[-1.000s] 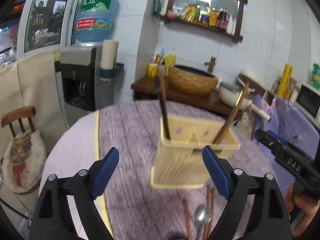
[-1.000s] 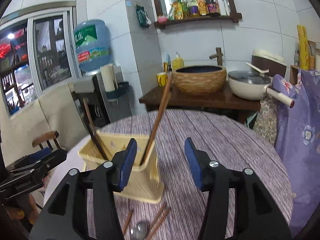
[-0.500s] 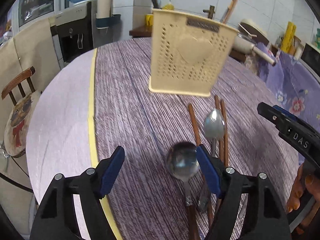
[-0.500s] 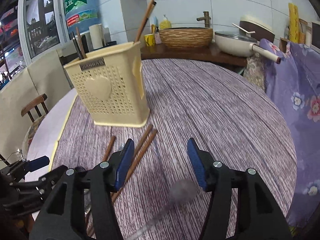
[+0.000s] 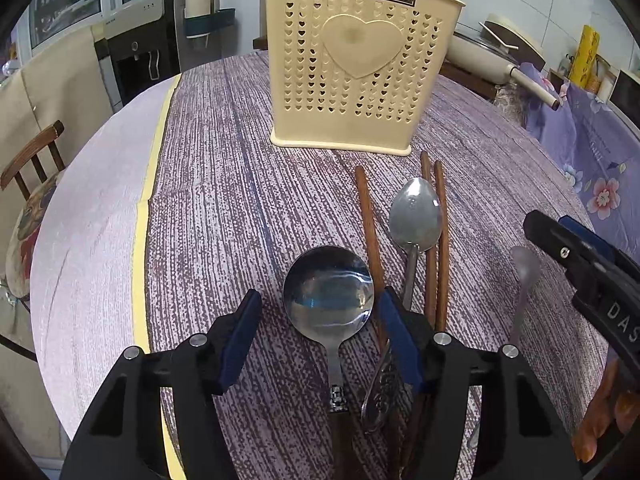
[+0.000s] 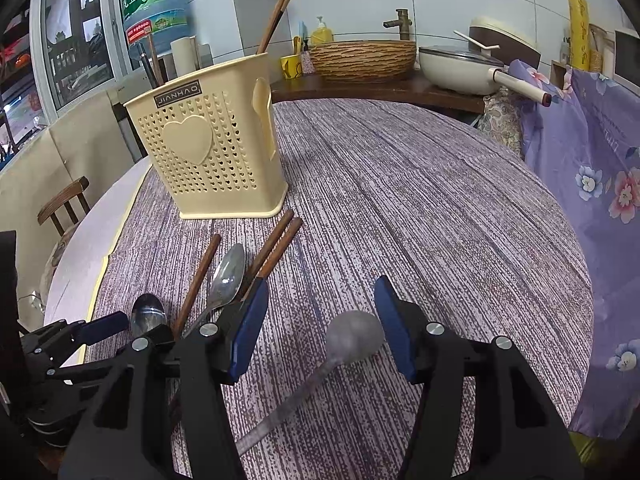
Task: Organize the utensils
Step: 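Lower the left tool onto a large steel spoon and grasp its handle, then grasp and lift a brown chopstick with the right tool while the left tool holds the spoon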
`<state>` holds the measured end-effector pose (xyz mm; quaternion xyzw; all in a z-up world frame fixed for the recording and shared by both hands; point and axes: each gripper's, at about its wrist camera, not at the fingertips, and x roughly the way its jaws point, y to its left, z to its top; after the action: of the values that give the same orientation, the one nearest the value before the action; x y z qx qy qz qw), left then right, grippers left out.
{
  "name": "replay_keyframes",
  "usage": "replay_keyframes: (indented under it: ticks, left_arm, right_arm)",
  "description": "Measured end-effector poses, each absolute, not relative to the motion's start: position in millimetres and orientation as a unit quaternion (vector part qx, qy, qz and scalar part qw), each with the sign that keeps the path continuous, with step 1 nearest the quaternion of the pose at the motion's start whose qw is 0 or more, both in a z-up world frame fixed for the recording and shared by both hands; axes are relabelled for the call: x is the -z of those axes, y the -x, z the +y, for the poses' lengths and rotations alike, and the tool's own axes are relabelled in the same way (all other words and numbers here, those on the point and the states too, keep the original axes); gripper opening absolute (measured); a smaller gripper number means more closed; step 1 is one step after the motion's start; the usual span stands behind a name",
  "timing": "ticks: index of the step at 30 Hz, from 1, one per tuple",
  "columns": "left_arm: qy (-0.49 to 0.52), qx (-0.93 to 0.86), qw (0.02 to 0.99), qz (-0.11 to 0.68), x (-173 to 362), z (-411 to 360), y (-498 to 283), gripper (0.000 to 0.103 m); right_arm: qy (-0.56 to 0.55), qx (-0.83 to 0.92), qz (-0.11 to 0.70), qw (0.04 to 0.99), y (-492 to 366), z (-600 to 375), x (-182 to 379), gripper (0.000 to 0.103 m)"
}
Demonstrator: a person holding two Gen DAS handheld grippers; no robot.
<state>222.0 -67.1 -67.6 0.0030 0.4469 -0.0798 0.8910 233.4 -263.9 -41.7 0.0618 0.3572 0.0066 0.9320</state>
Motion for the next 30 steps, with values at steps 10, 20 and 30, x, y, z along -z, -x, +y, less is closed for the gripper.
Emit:
replay_keyframes:
  ticks: [10,20,30]
  left_arm:
    - [0.002,0.077,0.891,0.448,67,-73,-223,0.047]
    - [0.008,0.075,0.892,0.445,66,-63,-226,0.046]
    - [-0.001,0.066,0.892,0.447,67,-53,-233,0.046]
  right_arm:
    - [-0.052,0.005,0.373,0.926,-246,-254,46,0.056]
    - [-0.073,-0.006,0.421,0.904,-291,-248,58,0.048]
    - [-0.074,0.001,0.452,0.889,-319,-236,70,0.029]
